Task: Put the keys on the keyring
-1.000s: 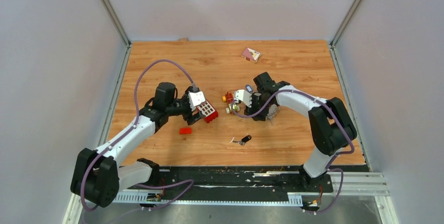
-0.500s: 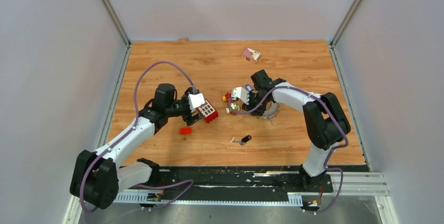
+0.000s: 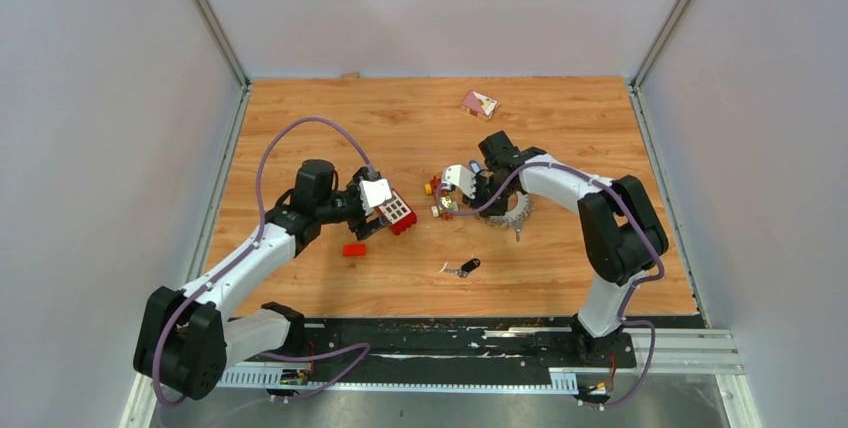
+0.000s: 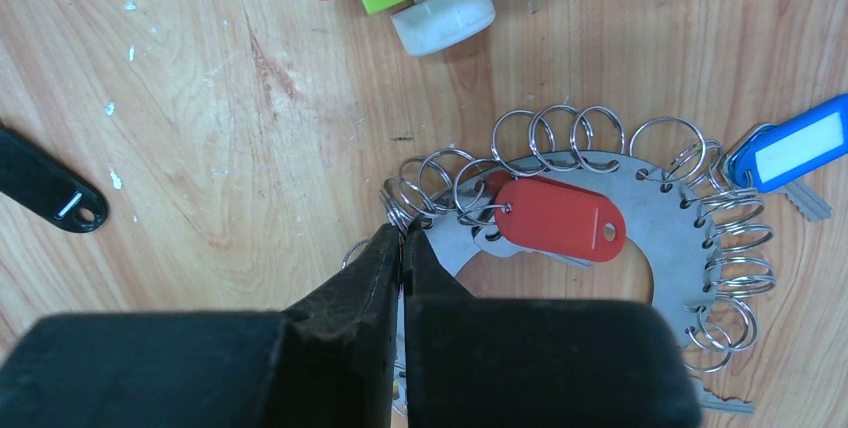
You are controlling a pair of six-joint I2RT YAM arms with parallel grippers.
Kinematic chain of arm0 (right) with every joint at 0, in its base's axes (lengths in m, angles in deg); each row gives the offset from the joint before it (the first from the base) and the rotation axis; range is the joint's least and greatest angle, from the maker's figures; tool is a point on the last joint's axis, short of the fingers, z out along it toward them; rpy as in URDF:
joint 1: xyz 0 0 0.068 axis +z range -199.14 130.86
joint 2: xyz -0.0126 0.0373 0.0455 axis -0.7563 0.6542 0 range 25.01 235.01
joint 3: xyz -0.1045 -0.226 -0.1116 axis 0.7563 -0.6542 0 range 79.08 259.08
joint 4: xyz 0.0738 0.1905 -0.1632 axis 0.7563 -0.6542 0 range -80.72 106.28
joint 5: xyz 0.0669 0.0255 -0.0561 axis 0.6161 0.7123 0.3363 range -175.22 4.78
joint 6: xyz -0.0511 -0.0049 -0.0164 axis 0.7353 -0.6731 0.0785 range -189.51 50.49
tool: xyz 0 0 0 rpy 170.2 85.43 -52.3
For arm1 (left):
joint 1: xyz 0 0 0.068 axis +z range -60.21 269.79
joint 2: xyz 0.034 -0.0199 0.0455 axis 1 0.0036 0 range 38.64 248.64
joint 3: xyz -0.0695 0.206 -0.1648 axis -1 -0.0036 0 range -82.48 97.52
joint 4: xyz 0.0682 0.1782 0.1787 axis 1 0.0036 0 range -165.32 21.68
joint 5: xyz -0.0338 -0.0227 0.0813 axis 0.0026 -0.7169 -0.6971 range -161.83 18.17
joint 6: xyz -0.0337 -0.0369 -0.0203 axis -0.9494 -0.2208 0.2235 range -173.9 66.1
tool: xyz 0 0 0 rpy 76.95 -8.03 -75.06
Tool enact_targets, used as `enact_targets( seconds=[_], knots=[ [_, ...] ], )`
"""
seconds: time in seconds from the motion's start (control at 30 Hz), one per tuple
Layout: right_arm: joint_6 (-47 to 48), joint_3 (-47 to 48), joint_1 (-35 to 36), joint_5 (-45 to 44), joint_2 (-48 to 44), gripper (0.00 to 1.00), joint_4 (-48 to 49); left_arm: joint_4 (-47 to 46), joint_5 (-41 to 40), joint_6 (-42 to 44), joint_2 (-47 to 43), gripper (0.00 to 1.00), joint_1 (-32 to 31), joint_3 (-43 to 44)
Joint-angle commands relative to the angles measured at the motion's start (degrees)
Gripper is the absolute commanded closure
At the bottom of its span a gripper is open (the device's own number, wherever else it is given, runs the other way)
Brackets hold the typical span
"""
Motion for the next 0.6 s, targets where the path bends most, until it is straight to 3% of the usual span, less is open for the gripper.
enact_targets(
  seconds=[0.0, 0.27, 0.57],
  knots=[
    [0.3, 1.8, -0.1, 1.5, -3.0, 1.0, -1.9, -1.8, 0.4, 1.3, -1.3, 0.17, -0.2, -0.1],
    [-0.8, 4.1, -0.1, 4.9, -8.9, 1.0, -5.2, -2.1, 4.3, 0.0, 0.3, 0.17, -0.3, 2.6],
    [-4.3, 12.3, -0.2, 17.5, -16.1, 1.0, -7.9, -2.2, 13.1, -7.9, 6.9, 0.27, -3.8, 16.7]
  ],
)
